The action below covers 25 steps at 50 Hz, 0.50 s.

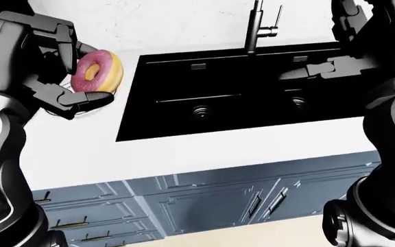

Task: Place the pastries on the plates.

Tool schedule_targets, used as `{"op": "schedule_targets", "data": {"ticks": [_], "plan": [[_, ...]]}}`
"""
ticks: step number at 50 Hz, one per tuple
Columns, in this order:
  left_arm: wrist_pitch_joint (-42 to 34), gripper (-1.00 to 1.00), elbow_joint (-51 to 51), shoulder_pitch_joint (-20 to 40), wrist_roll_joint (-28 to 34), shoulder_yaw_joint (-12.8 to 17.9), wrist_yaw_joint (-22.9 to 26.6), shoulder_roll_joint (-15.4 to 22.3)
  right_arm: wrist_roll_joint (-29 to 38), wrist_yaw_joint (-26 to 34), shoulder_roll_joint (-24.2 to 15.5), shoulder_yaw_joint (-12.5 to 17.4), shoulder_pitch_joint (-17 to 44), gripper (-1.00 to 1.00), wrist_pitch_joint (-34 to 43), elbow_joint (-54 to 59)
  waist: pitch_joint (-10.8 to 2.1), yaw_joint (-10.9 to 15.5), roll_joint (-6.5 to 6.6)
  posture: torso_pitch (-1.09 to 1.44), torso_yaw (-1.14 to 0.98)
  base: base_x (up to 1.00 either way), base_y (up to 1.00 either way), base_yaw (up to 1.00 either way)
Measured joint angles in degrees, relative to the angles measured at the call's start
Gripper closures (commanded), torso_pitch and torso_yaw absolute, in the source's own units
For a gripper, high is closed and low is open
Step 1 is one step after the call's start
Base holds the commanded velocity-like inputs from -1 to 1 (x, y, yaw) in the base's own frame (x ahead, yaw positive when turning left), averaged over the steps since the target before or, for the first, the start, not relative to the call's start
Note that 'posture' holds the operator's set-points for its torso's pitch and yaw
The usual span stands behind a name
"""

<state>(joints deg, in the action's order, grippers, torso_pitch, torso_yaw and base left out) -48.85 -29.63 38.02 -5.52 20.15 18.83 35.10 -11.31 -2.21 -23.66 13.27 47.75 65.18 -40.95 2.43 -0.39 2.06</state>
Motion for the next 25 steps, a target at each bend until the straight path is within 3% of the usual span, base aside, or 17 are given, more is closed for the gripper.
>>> {"op": "schedule_targets", "data": {"ticks": [5, 10, 17, 20, 22, 23, 25], "plan": [[0.63, 1.0, -0.52, 0.45, 0.24, 0.09, -0.01, -0.1, 0.72, -0.03, -0.1, 0.58, -0.11, -1.0, 0.02, -0.47, 1.6, 0.58, 0.21, 0.0, 0.0, 0.0, 0.0, 0.0], [0.13, 1.0, 0.28, 0.11, 0.67, 0.04, -0.01, -0.31, 0.51, -0.02, -0.28, 0.47, -0.33, -1.0, 0.39, -0.76, 2.25, 0.98, -0.51, 0.0, 0.0, 0.0, 0.0, 0.0], [-0.21, 1.0, -0.41, 0.29, 0.75, 0.34, 0.23, -0.03, 1.26, 0.52, -0.25, -0.15, -0.99, -1.0, -0.23, -0.73, 2.04, 1.28, -1.99, 0.0, 0.0, 0.0, 0.02, 0.0], [-0.59, 1.0, -0.26, 0.24, 0.67, 0.47, 0.46, 0.19, 1.69, 0.85, -0.21, -0.54, -0.99, -1.0, -0.15, -0.47, 0.8, 1.34, -3.45, 0.0, 0.0, 0.0, 0.2, 0.0], [-0.7, 1.0, -0.54, 0.24, 0.5, 0.16, 0.57, -0.19, 2.08, 0.97, -0.16, -0.11, -1.25, -1.0, 0.03, -0.52, 1.27, 0.59, -2.31, 0.0, 0.0, 0.0, 0.45, 0.0], [-0.76, 1.0, -0.53, 0.24, 0.3, -0.33, 0.72, -0.24, 2.34, 0.93, -0.04, 0.17, -1.42, -1.0, 0.27, -0.34, 1.53, 0.4, -2.98, 0.0, 0.0, 0.0, 0.49, 0.0], [-0.88, 1.0, -0.45, 0.55, -0.15, -1.05, 1.05, -0.09, 2.87, 0.77, -0.05, 0.33, -0.98, -1.0, 0.81, 0.43, 0.82, -0.07, -4.23, 0.0, 0.0, 0.0, 0.5, 0.0]]}}
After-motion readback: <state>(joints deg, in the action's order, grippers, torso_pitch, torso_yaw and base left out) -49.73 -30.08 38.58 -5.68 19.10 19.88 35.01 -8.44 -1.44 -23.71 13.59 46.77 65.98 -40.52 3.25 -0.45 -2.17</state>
